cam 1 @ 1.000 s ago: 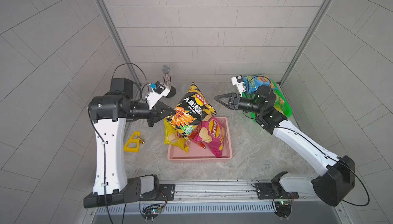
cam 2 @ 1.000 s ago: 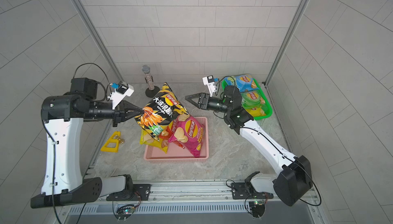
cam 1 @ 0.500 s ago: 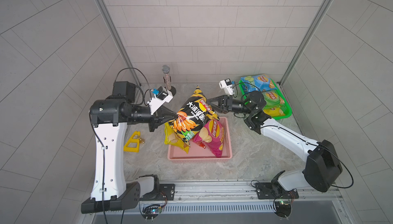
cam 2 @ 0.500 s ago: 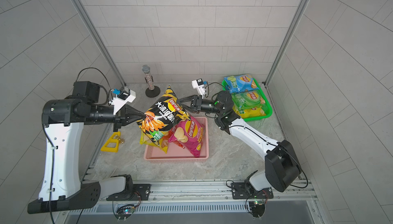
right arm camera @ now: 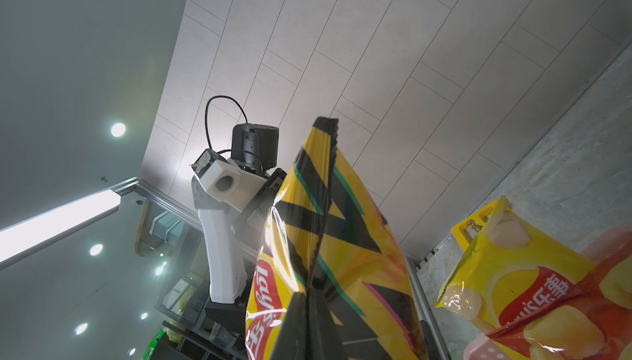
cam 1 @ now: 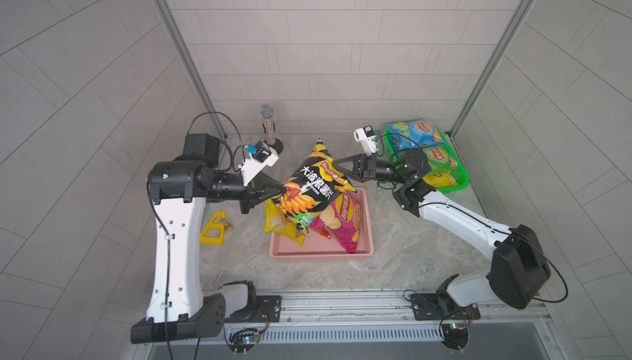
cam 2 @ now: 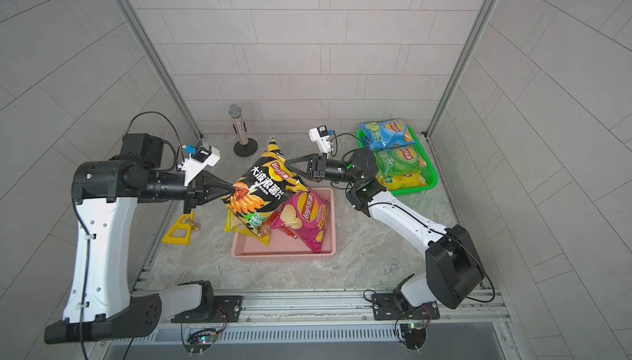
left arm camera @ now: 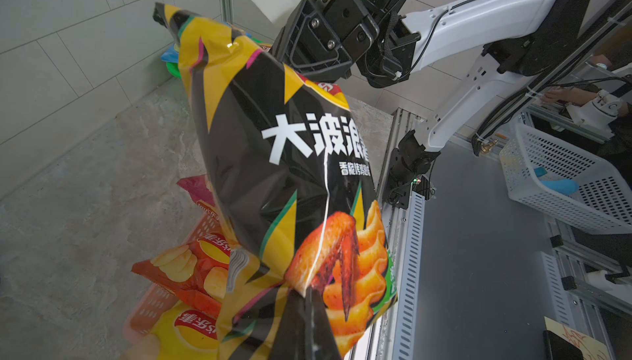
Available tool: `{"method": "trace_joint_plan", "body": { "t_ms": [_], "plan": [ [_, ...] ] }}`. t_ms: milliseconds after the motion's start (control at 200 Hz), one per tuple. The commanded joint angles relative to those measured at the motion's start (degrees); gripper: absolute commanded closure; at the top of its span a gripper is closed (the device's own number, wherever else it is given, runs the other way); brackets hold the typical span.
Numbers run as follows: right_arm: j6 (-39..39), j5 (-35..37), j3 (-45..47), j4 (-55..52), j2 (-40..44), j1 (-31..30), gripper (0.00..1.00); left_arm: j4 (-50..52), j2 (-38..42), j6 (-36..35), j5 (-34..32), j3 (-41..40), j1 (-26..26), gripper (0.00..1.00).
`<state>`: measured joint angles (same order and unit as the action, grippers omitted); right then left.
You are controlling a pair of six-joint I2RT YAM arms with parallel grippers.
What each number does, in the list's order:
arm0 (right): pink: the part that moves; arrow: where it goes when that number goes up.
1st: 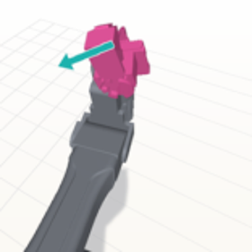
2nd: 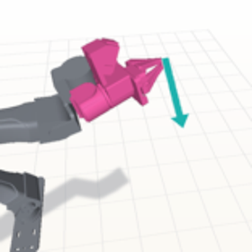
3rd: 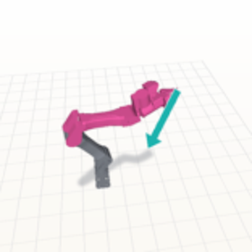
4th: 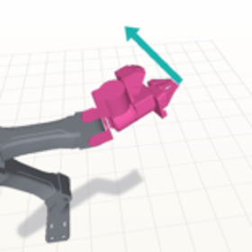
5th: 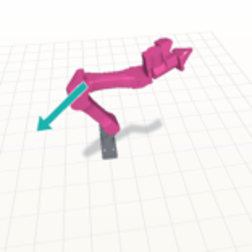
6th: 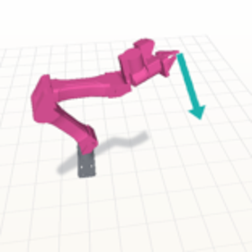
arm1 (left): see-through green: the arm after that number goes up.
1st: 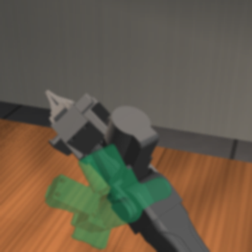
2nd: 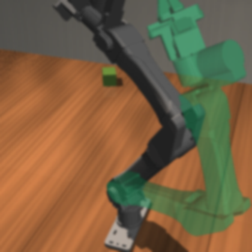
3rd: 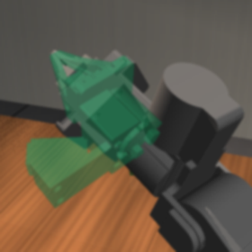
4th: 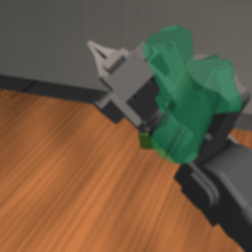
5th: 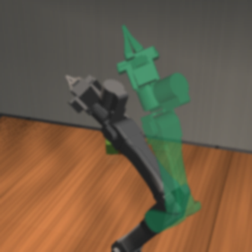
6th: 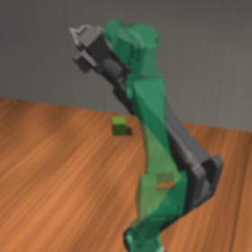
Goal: Put the potato chips into the basket
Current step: Pick up the potato chip from the center of the board.
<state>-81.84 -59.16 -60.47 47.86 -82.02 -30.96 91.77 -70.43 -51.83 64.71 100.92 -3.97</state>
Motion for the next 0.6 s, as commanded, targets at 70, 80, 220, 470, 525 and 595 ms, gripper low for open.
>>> {"method": "trace_joint_plan", "body": {
  "t_ms": [70,80,220,470,525,595],
  "plan": [
    [7.9,-1.1,-2.9,-7.9,3.4,0.1,1.00,2.9,1.8,2.0,-1.2,-3.1,0.4,1.00],
    [8.6,-1.0,-3.1,-9.0,3.6,0.1,1.00,2.8,1.8,2.0,-1.3,-3.3,0.4,1.00],
    [22.4,0.6,-7.8,-27.9,6.0,-0.1,1.00,-1.5,2.3,7.8,-3.4,-4.9,0.3,0.80],
    [38.6,-0.9,-16.5,-46.6,6.8,-2.8,1.00,-10.4,1.1,25.9,-13.2,1.1,0.2,0.16],
    [39.8,-2.1,-18.3,-48.4,6.2,-3.9,1.00,-10.9,0.4,28.9,-15.7,3.2,0.2,0.13],
    [44.1,-2.1,-21.0,-53.9,5.7,-5.3,1.00,-12.4,-0.4,32.9,-19.8,4.9,0.0,0.09]
  ]
}}
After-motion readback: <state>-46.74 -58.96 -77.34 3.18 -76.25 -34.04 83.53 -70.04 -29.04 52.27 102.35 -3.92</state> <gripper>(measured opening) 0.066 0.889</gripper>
